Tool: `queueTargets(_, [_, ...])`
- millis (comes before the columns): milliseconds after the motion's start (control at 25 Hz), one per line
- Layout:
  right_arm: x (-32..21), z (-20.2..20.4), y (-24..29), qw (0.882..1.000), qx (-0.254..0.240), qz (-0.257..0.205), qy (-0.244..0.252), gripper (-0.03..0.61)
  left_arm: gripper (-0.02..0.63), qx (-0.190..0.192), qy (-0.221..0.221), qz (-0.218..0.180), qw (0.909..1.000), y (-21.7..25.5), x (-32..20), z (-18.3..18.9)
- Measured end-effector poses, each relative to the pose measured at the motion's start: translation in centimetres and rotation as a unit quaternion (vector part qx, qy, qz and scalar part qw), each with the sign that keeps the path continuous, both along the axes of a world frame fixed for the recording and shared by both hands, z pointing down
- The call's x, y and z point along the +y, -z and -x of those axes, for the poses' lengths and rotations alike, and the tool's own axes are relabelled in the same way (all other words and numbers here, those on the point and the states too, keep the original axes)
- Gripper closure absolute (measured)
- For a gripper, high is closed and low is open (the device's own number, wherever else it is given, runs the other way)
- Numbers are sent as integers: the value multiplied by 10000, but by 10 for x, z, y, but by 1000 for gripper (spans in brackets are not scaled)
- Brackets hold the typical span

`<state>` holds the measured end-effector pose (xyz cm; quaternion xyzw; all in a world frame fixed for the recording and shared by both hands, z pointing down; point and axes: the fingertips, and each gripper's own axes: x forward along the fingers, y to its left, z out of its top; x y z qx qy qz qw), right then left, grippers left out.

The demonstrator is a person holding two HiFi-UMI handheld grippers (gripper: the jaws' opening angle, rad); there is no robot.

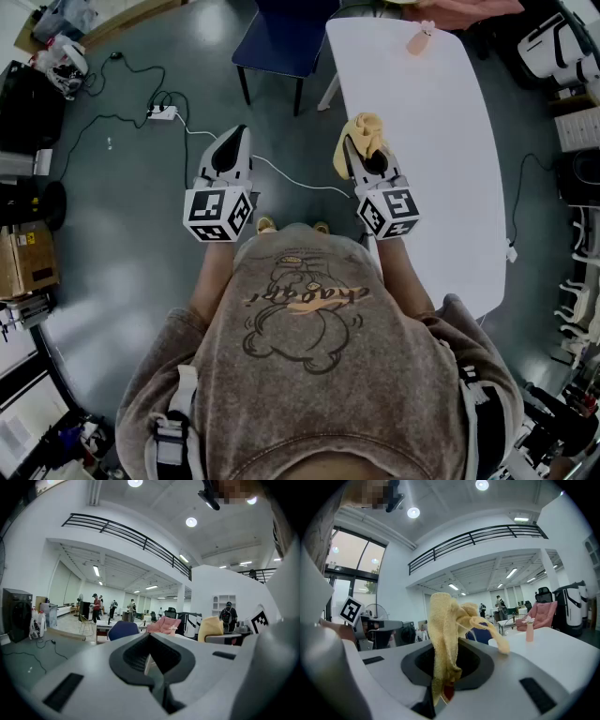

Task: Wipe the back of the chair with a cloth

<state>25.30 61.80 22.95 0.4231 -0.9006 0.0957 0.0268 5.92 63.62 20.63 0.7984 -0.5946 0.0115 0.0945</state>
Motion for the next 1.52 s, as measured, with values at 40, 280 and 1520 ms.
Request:
queueTargets(40, [0, 2, 0, 10000, 13, 3, 15, 508, 605, -3, -12, 3, 10000, 0, -1, 1])
queueTargets(280, [-5, 18, 1, 9999, -117, -39, 58, 508, 605, -17, -47, 3, 10000, -3, -6, 16])
queueTargets(1520, [-45, 109, -34, 9975, -44, 54, -702, 508, 605, 7, -787, 58, 9969, -36, -66, 111])
